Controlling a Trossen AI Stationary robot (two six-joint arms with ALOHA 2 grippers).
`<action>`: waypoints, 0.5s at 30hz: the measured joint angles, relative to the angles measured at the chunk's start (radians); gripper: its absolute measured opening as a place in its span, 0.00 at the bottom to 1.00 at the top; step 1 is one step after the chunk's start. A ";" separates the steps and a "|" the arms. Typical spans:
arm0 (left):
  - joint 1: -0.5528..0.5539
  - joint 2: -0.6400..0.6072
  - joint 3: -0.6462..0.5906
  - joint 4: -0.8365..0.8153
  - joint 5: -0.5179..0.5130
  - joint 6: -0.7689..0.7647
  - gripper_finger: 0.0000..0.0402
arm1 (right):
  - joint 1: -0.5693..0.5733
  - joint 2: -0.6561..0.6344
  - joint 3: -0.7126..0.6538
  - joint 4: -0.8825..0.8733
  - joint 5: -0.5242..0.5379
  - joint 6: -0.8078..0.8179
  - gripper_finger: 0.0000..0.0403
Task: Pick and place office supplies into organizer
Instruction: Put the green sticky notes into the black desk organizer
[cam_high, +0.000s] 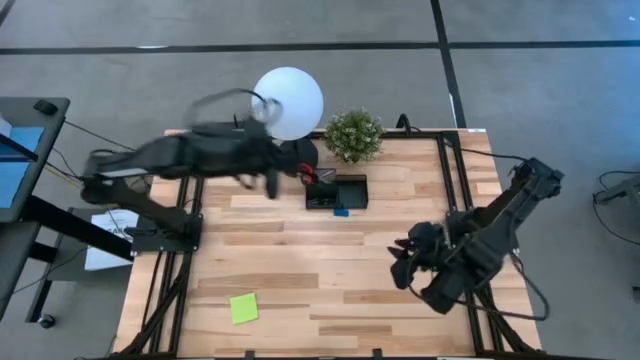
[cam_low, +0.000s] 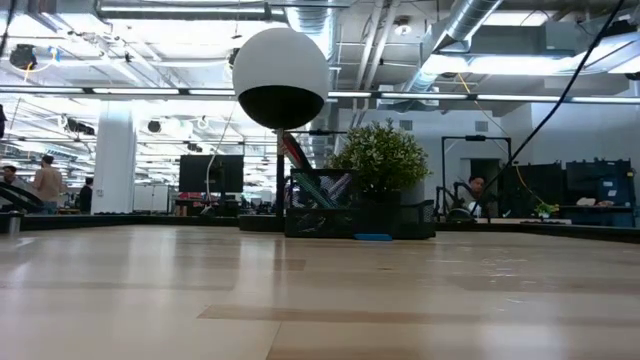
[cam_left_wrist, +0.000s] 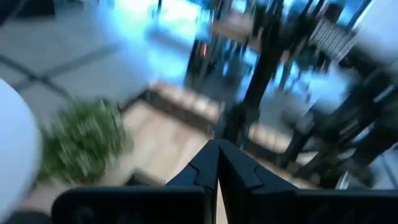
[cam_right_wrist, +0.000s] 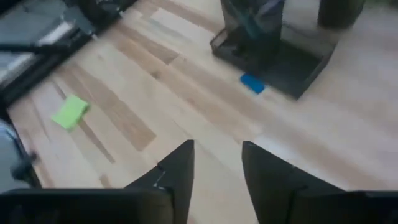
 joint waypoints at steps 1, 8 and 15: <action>-0.003 -0.035 0.013 0.000 -0.013 0.009 0.00 | -0.007 -0.003 -0.039 0.049 -0.003 0.032 0.30; -0.013 -0.239 0.070 0.003 -0.032 0.083 0.00 | -0.046 -0.017 -0.203 0.293 0.016 0.075 0.20; -0.020 -0.349 0.068 -0.306 0.067 -0.001 0.00 | -0.083 -0.182 -0.204 0.397 0.102 -0.123 0.18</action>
